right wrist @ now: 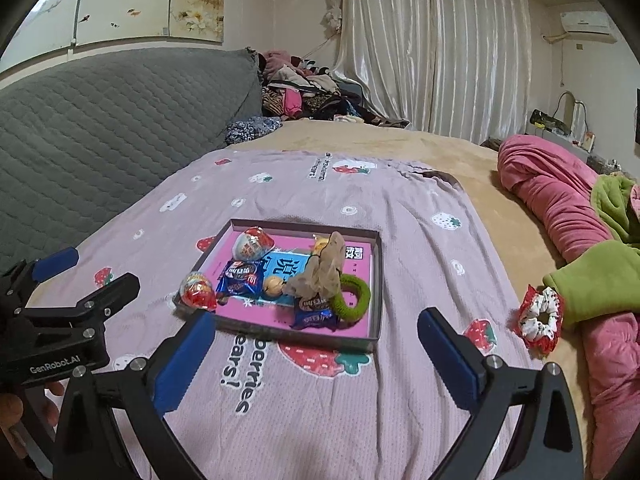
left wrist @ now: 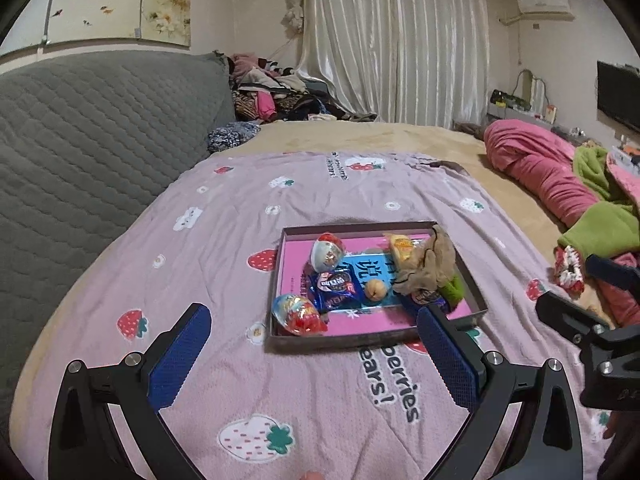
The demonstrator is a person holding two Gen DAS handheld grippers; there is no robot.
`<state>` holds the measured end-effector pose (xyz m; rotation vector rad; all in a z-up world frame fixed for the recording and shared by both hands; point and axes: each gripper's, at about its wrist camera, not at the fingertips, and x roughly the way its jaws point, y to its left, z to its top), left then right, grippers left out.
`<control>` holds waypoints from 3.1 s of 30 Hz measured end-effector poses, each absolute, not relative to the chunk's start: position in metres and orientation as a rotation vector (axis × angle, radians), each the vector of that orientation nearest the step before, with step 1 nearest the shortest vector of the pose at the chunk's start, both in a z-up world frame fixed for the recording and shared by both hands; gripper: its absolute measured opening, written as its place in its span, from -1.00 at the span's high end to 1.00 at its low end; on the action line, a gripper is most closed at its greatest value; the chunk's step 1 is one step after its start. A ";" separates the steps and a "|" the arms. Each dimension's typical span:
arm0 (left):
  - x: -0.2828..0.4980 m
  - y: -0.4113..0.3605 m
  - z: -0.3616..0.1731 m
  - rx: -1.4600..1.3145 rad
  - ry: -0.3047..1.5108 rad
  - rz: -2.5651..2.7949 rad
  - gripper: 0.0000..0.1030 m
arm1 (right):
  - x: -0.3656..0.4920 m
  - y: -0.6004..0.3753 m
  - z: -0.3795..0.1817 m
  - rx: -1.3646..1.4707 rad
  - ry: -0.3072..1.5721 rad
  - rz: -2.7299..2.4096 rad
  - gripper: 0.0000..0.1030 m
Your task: Organize objects
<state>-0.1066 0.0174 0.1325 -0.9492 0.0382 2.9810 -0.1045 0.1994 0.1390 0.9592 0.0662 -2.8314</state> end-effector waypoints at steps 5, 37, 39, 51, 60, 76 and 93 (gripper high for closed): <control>-0.092 0.020 0.128 -0.950 0.044 2.962 -0.99 | -0.095 0.199 0.135 0.965 0.075 -2.833 -0.99; -0.052 0.020 0.109 -0.941 -0.006 2.923 -0.99 | -0.058 0.199 0.118 0.970 0.060 -2.847 -0.99; -0.050 0.020 0.106 -0.945 -0.015 2.914 -0.99 | -0.057 0.200 0.116 0.974 0.062 -2.848 -0.99; -0.043 0.023 0.094 -0.926 0.007 2.924 -0.99 | -0.049 0.205 0.101 0.978 0.052 -2.863 -0.99; -0.040 0.021 0.088 -0.932 0.003 2.926 -0.99 | -0.047 0.206 0.095 0.978 0.048 -2.861 -0.99; -0.043 0.018 0.059 -0.977 -0.036 2.907 -0.99 | -0.044 0.202 0.072 0.999 0.064 -2.842 -0.99; -0.042 0.018 0.044 -0.953 -0.026 2.908 -0.99 | -0.040 0.203 0.051 1.011 0.046 -2.837 -0.99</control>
